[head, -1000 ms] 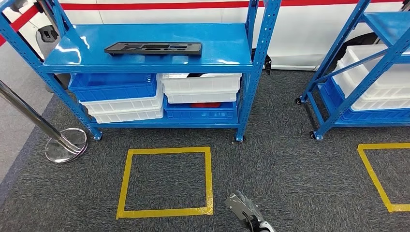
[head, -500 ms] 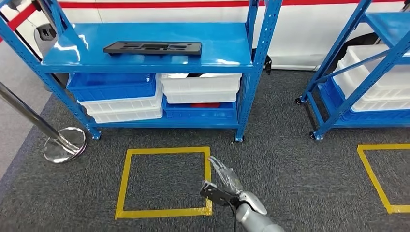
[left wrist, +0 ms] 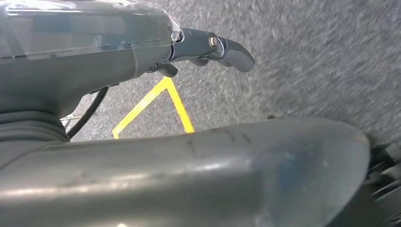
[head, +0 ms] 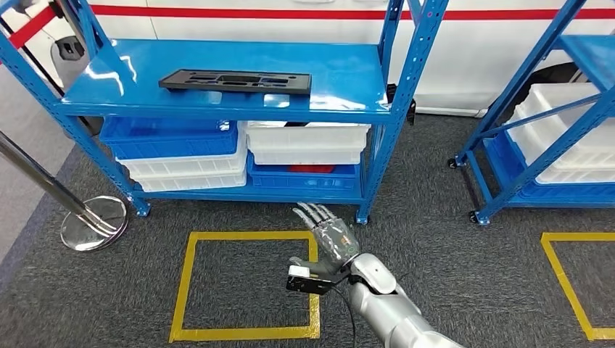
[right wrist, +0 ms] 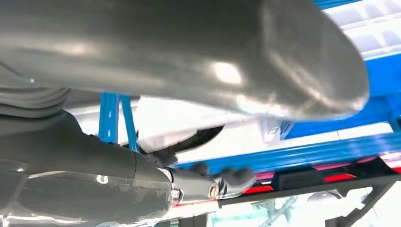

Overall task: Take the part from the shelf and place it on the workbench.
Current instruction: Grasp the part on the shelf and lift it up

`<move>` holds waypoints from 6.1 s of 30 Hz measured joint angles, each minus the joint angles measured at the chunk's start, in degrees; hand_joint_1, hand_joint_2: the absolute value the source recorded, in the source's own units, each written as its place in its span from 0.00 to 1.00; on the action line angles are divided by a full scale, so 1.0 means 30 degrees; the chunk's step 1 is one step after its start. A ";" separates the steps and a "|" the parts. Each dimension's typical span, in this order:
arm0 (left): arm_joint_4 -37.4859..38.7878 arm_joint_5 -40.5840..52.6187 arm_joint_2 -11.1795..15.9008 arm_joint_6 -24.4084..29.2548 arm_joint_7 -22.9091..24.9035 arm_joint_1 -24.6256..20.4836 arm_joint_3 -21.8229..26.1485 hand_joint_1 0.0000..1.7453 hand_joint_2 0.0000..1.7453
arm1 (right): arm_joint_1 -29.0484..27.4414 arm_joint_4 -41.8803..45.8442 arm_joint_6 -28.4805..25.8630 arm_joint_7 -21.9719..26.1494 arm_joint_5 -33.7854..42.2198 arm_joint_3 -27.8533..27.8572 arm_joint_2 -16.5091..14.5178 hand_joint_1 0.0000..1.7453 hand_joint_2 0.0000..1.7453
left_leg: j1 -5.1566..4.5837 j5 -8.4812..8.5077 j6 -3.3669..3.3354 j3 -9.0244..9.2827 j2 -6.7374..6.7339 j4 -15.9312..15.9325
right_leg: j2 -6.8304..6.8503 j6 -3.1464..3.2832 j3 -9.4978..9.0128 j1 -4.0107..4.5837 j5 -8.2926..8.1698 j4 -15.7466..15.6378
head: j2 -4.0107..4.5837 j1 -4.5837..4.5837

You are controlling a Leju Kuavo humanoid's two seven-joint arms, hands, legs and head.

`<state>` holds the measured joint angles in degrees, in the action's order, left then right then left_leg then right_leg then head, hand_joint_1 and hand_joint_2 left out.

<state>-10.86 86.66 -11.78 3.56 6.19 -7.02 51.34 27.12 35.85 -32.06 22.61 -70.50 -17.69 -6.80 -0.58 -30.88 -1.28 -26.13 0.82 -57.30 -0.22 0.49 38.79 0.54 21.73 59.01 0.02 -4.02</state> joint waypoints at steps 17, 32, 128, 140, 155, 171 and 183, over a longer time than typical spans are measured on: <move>0.0000 0.0346 -0.0029 0.0068 -0.0053 -0.0209 0.0016 0.00 0.00 | -0.0084 0.3290 -0.0849 -0.1734 -0.1476 -0.2747 0.0943 0.00 0.00 | 0.0315 0.3955 0.0313 -0.4556 -0.0369 -0.0296 | -0.0124 -0.0448 -0.4551 -0.0415 0.3451 -0.0150 | 0.0000 -0.0006; 0.0022 0.0377 0.0097 0.0403 0.0197 -0.0394 0.0015 0.00 0.00 | -0.0004 0.5296 -0.1244 -0.2300 -0.2421 -0.4266 0.1315 0.00 0.00 | 0.0028 0.1587 0.0291 -0.1747 0.0117 -0.0265 | -0.0147 0.0249 -0.0726 -0.0105 0.0542 -0.0186 | 0.0000 0.0037; 0.0022 0.0758 0.0253 0.0412 0.0182 -0.0380 -0.1049 0.00 0.00 | 0.7147 0.0744 0.3654 -0.6289 -0.2603 -0.8712 -0.0907 0.00 1.00 | 0.0398 0.0860 0.1060 -0.3854 -0.0159 -0.2593 | 0.0022 0.0596 -0.1217 -0.0355 0.0954 -0.0134 | 0.0000 0.0029; 0.0022 0.0508 0.0250 0.0519 0.0186 -0.0424 -0.1044 0.00 0.00 | 0.8429 -0.1600 0.3758 -0.6877 -0.2809 -0.7780 -0.1281 0.00 1.00 | 0.0289 0.2281 0.0418 -0.2539 -0.0138 0.0031 | -0.0002 0.0072 -0.1246 -0.0222 0.1012 -0.0097 | 0.0000 0.0031; 0.0022 0.0315 0.0204 0.0534 0.0133 -0.0387 -0.1042 0.00 0.00 | 0.9328 -0.3422 0.6885 -0.8814 -0.5410 -0.8042 -0.1483 0.00 1.00 | 0.0379 0.2065 0.0824 -0.2613 -0.0115 -0.0225 | -0.0025 0.0166 -0.0938 -0.0398 0.0988 0.0141 | 0.0000 0.0029; 0.0022 0.0300 0.0199 0.0572 0.0129 -0.0284 -0.1035 0.00 0.00 | 0.9766 -0.4003 0.7058 -0.9068 -0.5621 -0.8248 -0.1629 0.00 1.00 | 0.0328 0.2309 0.0395 -0.2579 -0.0153 0.0009 | 0.0022 -0.0015 -0.1131 -0.0298 0.1134 0.0099 | 0.0000 0.0031; 0.0022 0.0352 0.0104 0.0457 0.0129 -0.0336 -0.1035 0.00 0.00 | 0.9747 -0.4207 0.7038 -0.8635 -0.5845 -0.8361 -0.1583 0.99 1.00 | 0.0321 0.2165 0.0544 -0.2667 -0.0115 -0.0224 | 0.0023 -0.0088 -0.0962 -0.0408 0.1064 0.0237 | 0.0000 0.0033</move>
<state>-10.80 87.71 -11.47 4.93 6.58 -8.03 48.24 56.36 23.23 -10.95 -3.30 -88.04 -42.77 -11.55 0.38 -24.38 0.36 -34.14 0.48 -57.97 -0.15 0.22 35.90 -0.69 24.92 59.72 0.02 -3.92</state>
